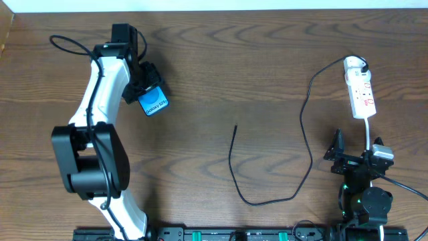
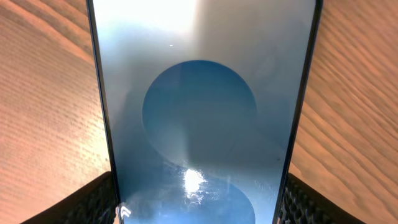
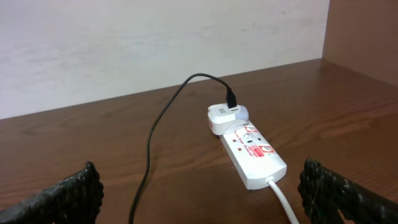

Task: Plug charger to phone and switch on socket
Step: 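Lift the phone with the left gripper and tilt it upright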

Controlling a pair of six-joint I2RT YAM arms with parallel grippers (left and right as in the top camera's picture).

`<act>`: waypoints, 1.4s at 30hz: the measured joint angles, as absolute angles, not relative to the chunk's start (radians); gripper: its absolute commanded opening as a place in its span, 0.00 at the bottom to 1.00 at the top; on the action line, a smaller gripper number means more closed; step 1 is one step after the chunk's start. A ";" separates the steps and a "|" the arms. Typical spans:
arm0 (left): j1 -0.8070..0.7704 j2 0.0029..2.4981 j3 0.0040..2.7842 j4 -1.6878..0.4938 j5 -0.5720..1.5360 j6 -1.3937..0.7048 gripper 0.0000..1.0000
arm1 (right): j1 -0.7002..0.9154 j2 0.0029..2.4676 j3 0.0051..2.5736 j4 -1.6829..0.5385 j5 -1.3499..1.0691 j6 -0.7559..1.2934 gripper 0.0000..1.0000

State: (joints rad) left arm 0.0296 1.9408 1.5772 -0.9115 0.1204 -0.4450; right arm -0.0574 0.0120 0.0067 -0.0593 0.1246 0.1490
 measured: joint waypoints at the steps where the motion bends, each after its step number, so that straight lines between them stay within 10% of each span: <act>1: 0.030 1.929 1.577 -0.918 0.139 -0.445 0.07 | -0.057 0.012 0.007 -0.059 0.125 0.149 0.99; 42: 0.030 1.828 1.577 -0.920 1.234 -1.063 0.07 | -0.057 0.012 0.007 -0.059 0.125 0.149 0.99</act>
State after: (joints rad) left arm 0.0296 1.8278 1.5772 -0.9195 1.2339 -1.0634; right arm -0.0574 0.0120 0.0067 -0.0593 0.1246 0.1486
